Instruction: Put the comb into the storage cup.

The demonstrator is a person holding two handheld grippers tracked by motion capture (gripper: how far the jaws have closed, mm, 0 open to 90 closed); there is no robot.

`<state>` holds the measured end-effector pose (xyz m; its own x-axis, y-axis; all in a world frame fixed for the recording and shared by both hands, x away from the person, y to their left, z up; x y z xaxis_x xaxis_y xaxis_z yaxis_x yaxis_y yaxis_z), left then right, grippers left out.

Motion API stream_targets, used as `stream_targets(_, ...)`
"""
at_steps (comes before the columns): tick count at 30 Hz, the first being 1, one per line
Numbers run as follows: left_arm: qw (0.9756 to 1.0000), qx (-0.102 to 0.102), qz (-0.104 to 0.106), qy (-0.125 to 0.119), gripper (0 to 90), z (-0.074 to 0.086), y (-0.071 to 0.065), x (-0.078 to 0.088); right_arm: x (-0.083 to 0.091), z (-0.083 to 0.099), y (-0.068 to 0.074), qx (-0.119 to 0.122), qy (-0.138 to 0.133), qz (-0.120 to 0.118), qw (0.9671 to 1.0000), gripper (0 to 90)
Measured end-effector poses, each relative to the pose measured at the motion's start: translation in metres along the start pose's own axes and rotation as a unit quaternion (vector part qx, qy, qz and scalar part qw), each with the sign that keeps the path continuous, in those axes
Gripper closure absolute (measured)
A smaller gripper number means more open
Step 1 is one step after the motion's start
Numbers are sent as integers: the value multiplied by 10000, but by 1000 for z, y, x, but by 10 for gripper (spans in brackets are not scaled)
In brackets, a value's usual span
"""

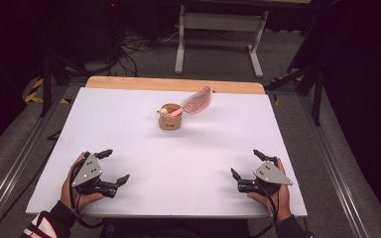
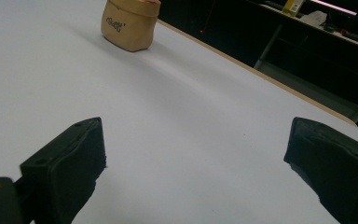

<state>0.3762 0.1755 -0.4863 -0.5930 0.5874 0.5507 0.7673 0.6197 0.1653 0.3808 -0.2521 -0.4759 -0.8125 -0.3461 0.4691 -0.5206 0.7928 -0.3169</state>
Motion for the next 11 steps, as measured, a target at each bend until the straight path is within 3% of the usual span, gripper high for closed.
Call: stream_targets(11,10000,48,31,0,39,0,2,-2,-2,3,-3,-78,69,38,9999,55)
Point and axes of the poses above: each handheld gripper's, and its own axes: x roughly backward along the jaws, z roughly out of its underside, y roughly to its left, the point moved 7 cm from there along -x, roughly forward along the jaws, and after that the axes turned 11 degrees about y, right-handed, at the moved point
